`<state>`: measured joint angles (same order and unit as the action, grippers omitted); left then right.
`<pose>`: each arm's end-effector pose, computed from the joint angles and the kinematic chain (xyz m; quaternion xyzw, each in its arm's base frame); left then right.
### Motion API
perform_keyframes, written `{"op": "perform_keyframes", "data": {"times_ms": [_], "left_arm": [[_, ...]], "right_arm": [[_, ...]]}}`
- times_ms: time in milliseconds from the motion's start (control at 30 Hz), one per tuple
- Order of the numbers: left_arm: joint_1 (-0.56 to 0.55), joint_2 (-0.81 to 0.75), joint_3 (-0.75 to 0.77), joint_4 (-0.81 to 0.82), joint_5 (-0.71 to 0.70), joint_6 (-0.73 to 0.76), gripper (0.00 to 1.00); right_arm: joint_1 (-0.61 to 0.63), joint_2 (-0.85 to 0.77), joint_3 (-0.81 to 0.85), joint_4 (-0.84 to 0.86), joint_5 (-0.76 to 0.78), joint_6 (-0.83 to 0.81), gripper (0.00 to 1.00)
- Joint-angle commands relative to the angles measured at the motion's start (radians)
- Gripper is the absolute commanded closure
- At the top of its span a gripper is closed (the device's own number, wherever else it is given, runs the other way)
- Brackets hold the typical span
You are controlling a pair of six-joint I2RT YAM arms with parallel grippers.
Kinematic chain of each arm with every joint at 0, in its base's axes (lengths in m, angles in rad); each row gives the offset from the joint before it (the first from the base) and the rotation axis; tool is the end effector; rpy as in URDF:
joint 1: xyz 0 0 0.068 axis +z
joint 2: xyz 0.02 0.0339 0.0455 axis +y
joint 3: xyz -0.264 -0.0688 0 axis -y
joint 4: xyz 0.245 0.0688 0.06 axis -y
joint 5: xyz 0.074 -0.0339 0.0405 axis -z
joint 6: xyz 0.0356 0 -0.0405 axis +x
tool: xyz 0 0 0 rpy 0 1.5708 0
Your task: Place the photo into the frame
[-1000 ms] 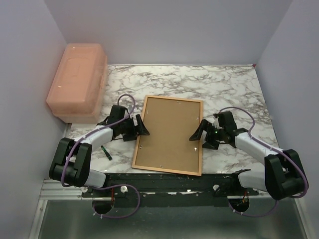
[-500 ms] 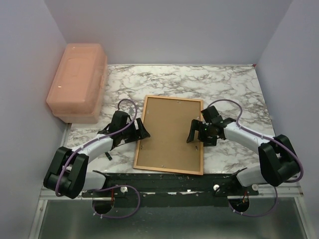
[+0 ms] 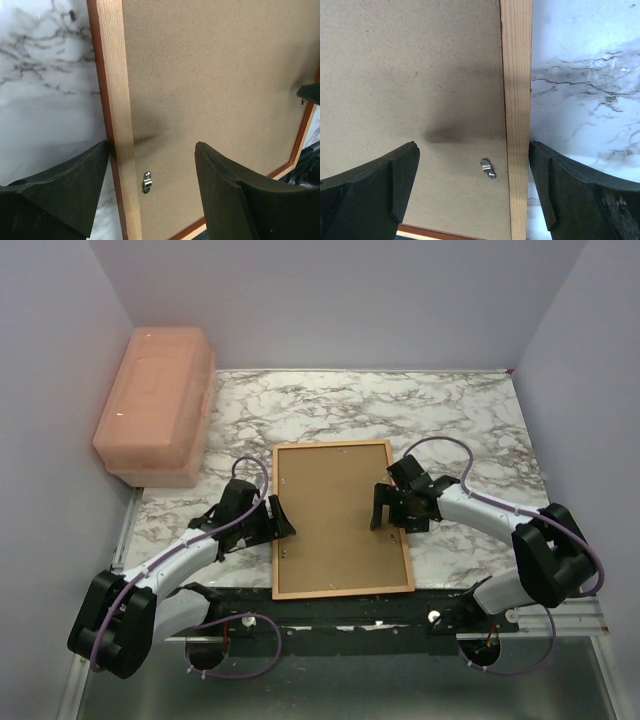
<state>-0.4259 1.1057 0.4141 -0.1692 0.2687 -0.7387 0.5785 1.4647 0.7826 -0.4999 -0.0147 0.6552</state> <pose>0.1775 -0.0909 0.1573 -0.0987 0.9251 -0.2943 0.2186 0.2187 0.1435 0.1667 0.0362 0.9805 0.1176 0.1534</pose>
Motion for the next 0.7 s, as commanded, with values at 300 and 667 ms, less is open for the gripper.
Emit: {"op": "perform_keyframes", "data": {"times_ms": [300,667], "left_arm": [[-0.024,-0.030,-0.003,-0.207,-0.063,-0.010,0.23],[-0.023,0.017,0.006,-0.195,-0.058,0.030,0.27]], "right_arm": [[0.025,-0.091,-0.088,-0.015,0.077,0.020,0.03],[0.035,-0.121,-0.095,-0.041,0.075,0.016,0.12]]}}
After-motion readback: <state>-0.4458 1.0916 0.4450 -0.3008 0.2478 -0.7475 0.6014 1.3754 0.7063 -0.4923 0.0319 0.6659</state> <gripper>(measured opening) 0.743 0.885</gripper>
